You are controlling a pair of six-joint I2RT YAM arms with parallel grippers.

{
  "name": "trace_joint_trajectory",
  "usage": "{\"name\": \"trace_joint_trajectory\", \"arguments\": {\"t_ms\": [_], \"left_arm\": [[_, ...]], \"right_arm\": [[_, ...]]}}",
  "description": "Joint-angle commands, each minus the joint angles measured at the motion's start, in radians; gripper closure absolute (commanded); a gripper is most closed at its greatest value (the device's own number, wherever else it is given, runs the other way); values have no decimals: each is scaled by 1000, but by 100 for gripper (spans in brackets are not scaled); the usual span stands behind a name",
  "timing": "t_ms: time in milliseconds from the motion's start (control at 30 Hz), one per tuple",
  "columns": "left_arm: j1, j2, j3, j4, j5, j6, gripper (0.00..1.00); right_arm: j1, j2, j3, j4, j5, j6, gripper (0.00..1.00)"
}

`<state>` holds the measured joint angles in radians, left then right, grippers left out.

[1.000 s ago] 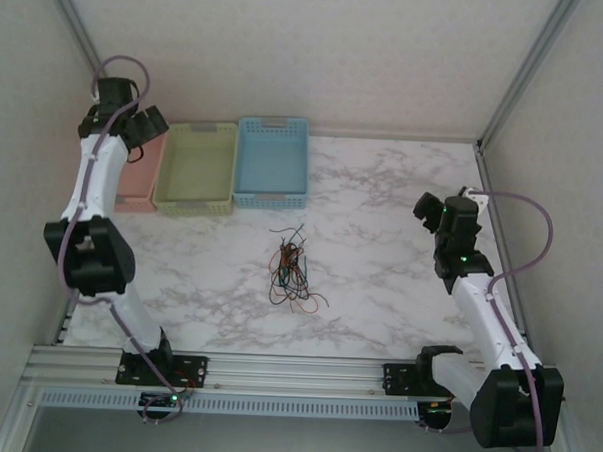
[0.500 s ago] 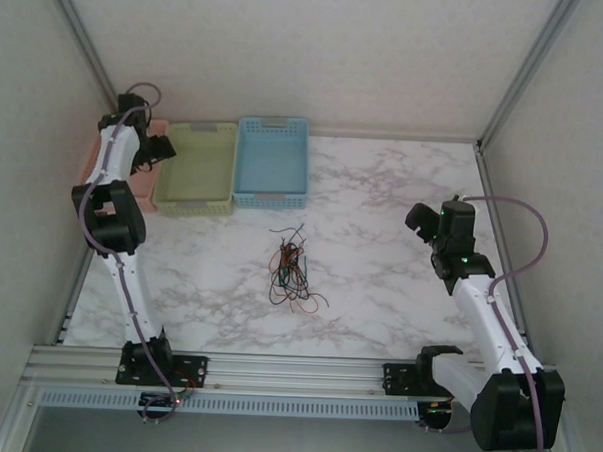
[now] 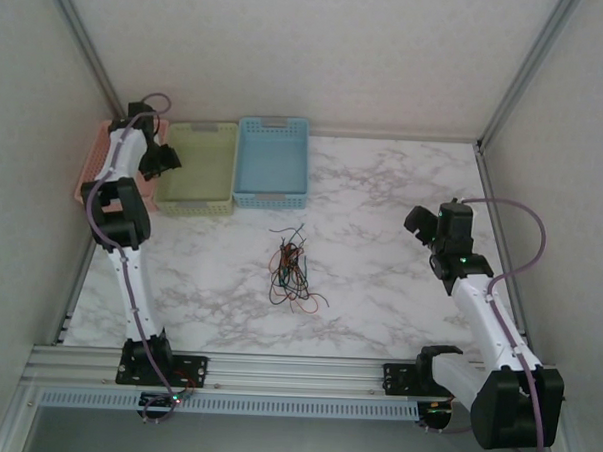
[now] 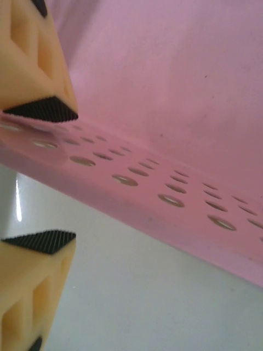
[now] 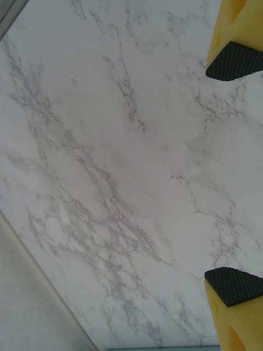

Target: Untangle the cables

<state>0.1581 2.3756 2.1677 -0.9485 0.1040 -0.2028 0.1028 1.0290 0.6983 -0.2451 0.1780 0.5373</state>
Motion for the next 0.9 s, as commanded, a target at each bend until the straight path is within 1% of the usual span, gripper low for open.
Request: {"name": "trace_joint_trajectory", "arguments": {"t_ms": [0,133,200,300,500,867], "left_arm": [[-17,22,41,-46,36,10,51],[-55,23,60,-56,-1,25,56],[-81,28,70,-62,-12,27,65],[-130,38,85,-72,-32,31,74],[-215,60,115,-91,-62,39,81],[-378,85,139,-107,-84,46,86]], "right_arm": [[5,7,-18,14,-14,12,8],[5,9,-19,14,-12,13,8],[6,8,-20,15,-12,13,8],[5,6,-20,12,-9,16,8],[6,6,-20,10,-9,17,8],[5,28,-17,13,-9,22,8]]}}
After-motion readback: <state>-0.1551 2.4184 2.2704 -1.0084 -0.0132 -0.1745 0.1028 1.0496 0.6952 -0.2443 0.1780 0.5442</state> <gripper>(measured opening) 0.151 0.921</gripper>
